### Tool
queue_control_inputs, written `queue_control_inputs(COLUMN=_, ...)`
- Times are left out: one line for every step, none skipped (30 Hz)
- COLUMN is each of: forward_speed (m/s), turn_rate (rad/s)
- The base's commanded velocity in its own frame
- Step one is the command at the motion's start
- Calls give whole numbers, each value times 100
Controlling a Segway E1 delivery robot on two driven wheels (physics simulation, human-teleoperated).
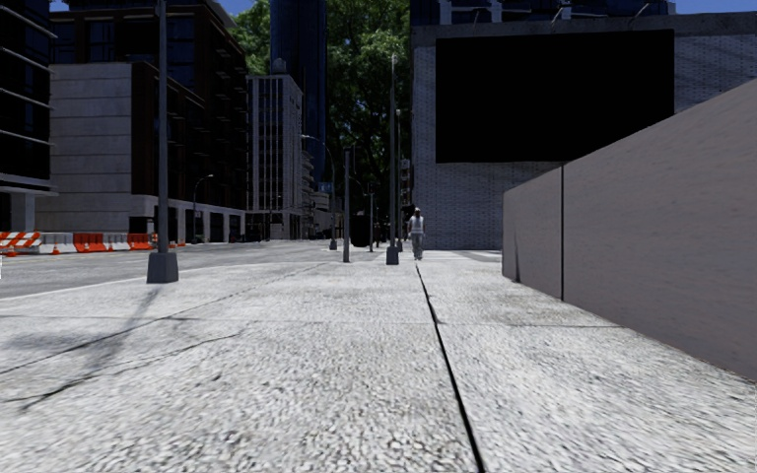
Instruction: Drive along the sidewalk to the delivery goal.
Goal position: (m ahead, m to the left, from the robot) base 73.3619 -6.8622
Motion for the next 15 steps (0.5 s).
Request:
queue_control_inputs(forward_speed=200, turn_rate=39)
queue_control_inputs(forward_speed=200, turn_rate=39)
queue_control_inputs(forward_speed=200, turn_rate=39)
queue_control_inputs(forward_speed=200, turn_rate=39)
queue_control_inputs(forward_speed=200, turn_rate=39)
queue_control_inputs(forward_speed=200, turn_rate=39)
queue_control_inputs(forward_speed=200, turn_rate=39)
queue_control_inputs(forward_speed=200, turn_rate=39)
queue_control_inputs(forward_speed=200, turn_rate=39)
queue_control_inputs(forward_speed=200, turn_rate=39)
queue_control_inputs(forward_speed=200, turn_rate=39)
queue_control_inputs(forward_speed=200, turn_rate=39)
queue_control_inputs(forward_speed=200, turn_rate=39)
queue_control_inputs(forward_speed=200, turn_rate=39)
queue_control_inputs(forward_speed=200, turn_rate=39)
